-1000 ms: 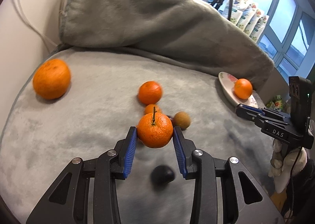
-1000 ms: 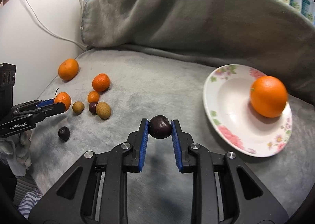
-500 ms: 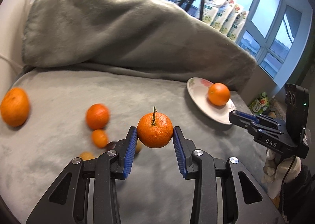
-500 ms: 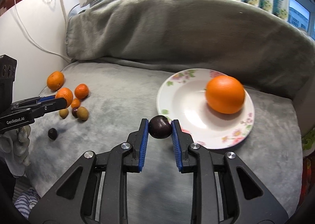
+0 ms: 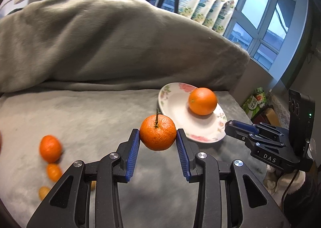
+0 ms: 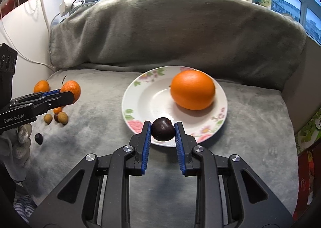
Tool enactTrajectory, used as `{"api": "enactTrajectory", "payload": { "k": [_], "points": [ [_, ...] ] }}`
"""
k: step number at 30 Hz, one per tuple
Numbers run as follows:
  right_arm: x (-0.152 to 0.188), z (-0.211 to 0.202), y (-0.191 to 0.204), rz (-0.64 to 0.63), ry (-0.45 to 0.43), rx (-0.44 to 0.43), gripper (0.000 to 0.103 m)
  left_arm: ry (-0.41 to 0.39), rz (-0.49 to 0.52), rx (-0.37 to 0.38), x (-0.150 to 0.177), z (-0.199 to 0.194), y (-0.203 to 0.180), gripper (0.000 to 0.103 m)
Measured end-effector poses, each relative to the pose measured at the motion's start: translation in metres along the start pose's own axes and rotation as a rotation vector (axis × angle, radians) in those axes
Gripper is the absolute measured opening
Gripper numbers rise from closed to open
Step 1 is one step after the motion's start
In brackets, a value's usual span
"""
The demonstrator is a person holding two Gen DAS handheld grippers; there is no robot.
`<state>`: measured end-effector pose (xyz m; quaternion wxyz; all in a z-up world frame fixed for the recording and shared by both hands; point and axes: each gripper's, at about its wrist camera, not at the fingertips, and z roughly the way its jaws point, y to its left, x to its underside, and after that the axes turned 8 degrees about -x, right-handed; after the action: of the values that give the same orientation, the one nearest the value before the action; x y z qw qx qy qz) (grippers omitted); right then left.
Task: Organize fruits
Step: 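Carry plum and tangerine to the plate and open both grippers there, then withdraw both open grippers from the plate toward the fruit group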
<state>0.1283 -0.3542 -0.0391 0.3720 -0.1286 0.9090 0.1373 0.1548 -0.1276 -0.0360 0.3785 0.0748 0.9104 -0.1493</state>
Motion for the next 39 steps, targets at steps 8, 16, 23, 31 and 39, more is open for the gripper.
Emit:
{"api": "enactTrajectory", "payload": {
  "k": [8, 16, 23, 31, 39],
  "points": [
    [0.001, 0.004, -0.011, 0.014, 0.005, 0.003, 0.025, 0.029, 0.047, 0.008, -0.011, 0.027, -0.024, 0.035],
    [0.002, 0.012, -0.014, 0.012, 0.018, -0.006, 0.025, 0.07, 0.072, 0.004, -0.016, 0.052, -0.036, 0.035],
    [0.0, 0.015, -0.015, 0.016, 0.023, -0.009, 0.025, 0.085, 0.085, 0.002, -0.019, 0.06, -0.04, 0.035],
    [0.0, 0.016, -0.016, 0.013, 0.02, -0.008, 0.025, 0.083, 0.087, -0.007, -0.022, 0.063, -0.041, 0.036],
    [-0.002, 0.009, -0.017, 0.017, -0.011, -0.005, 0.063, 0.066, 0.082, -0.022, -0.024, 0.061, -0.039, 0.046]
  ]
}}
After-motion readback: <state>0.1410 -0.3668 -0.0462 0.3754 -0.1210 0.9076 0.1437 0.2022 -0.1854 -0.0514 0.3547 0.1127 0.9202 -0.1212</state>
